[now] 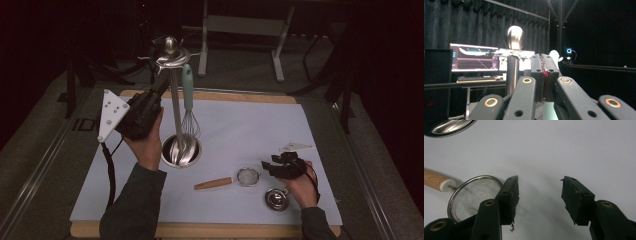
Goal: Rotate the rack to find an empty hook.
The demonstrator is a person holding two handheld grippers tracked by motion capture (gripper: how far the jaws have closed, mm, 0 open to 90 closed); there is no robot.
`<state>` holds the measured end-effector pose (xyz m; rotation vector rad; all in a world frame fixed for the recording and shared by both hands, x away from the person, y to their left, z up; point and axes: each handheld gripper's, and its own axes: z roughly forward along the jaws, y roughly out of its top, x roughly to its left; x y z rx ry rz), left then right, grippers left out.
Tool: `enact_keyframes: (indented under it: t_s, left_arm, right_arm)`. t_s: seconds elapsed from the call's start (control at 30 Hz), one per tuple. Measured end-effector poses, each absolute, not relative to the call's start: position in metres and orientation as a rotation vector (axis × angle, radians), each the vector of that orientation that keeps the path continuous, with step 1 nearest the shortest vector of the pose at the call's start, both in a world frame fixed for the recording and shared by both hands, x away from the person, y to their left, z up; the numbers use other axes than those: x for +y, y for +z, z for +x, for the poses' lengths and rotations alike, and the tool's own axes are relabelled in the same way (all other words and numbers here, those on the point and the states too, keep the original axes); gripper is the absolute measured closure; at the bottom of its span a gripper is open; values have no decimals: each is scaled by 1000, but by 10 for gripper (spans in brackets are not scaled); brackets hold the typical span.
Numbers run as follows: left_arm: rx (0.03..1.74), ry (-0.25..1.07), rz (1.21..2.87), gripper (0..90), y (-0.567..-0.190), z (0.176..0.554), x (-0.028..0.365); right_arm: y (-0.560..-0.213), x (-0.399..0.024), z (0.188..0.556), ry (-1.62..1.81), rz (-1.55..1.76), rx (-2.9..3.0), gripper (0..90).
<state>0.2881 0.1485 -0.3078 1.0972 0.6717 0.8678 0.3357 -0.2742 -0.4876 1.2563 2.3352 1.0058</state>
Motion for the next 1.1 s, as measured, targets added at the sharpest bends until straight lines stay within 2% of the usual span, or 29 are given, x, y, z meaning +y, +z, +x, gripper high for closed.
enact_keyframes:
  t_s: [1.1]
  left_arm:
    - [788, 950, 1070, 897, -302, 317, 177]
  right_arm:
    - [-486, -273, 334, 1055, 1231, 2344, 478]
